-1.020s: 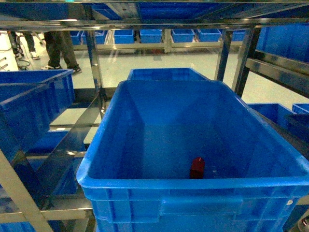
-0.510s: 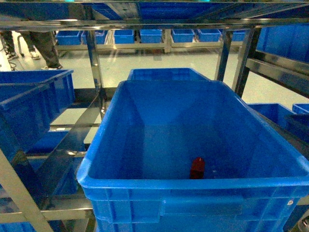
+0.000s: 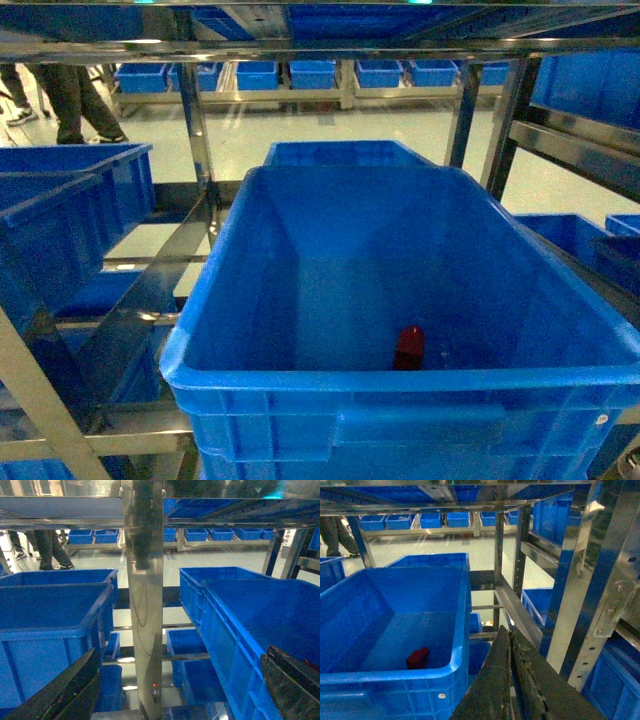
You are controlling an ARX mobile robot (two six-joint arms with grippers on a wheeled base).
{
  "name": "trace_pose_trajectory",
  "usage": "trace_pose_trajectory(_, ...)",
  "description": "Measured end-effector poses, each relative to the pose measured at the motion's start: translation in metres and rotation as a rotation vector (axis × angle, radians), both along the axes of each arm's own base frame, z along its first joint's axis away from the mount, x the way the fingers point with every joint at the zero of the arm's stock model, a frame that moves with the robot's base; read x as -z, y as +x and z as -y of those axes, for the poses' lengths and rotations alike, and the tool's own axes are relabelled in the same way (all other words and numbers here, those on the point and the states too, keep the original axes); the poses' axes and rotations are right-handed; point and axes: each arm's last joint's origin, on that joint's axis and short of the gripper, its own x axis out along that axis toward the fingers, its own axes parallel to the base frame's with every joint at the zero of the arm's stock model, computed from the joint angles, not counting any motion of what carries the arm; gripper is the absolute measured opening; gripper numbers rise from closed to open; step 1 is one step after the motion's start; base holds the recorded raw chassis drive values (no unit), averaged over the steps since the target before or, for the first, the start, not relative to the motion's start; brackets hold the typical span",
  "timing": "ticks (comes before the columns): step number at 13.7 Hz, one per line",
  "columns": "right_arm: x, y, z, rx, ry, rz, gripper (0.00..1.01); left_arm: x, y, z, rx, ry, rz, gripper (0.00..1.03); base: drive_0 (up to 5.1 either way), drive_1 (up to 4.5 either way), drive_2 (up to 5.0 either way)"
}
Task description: Pick red block from blue box to shelf
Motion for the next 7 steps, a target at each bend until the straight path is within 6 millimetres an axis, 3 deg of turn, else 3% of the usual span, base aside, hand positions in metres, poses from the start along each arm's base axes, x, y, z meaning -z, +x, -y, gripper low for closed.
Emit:
trace_pose_trajectory(2, 0.0006, -0.0106, 0.0, 0.0, 0.0, 0.018, 0.02, 0.0001, 0.0, 0.0, 0.002, 0.0, -0.001, 0.98, 0.0, 0.0, 0.0)
trace_pose_trajectory(6, 0.0018, -0.0104, 0.0, 0.0, 0.0, 0.003, 0.04, -0.0001, 0.0, 0.0, 0.0, 0.0, 0.001, 0.98, 0.0, 0.0, 0.0)
trace_pose_trajectory(7, 0.0017, -0.0104, 0.0, 0.0, 0.0, 0.004, 0.18, 0.0, 0.0, 0.0, 0.0, 0.0, 0.0, 0.98, 0.0, 0.0, 0.0)
